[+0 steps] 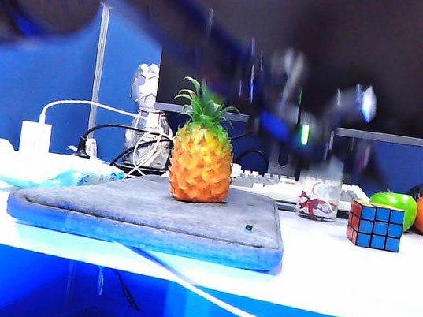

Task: Rotate the Rubik's Cube so that its red face is facing towards you.

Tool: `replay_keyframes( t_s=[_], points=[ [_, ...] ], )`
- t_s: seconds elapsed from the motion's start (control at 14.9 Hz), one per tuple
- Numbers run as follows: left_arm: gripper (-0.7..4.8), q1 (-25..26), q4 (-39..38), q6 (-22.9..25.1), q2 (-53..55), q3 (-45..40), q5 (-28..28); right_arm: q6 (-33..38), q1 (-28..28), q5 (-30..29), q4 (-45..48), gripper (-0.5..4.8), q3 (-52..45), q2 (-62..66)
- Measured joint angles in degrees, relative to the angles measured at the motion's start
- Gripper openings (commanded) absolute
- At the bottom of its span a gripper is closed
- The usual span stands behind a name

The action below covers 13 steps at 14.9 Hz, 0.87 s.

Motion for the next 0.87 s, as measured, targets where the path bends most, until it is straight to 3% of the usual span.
replay_keyframes(
  t_s=[0.2,0.4,0.54,0.74,0.87],
  points=[
    [4.79,-0.15,-0.26,-6.25,-2.45,0.46,-1.05,-4.87,0.96,11.78,-6.05,-0.05,0.00,-0.02],
    [4.79,-0.46,-6.08,-7.04,-4.26,0.09,-5.03,-9.42,5.29,19.65,-9.03,-0.05,0.00,2.27],
    [4.79,-0.26,-8.70,-7.02,-5.73,0.52,-6.12,-9.77,7.04,20.68,-9.25,-0.05,-0.02,3.50],
    [4.79,0.22,-17.90,-6.99,-6.05,0.39,-15.17,-10.25,9.49,21.66,-9.14,-0.05,0.00,4.15],
    [4.79,0.22,-20.48,-7.02,-5.95,0.31,-18.10,-10.23,9.99,21.70,-9.09,-0.05,0.00,4.15]
  ],
)
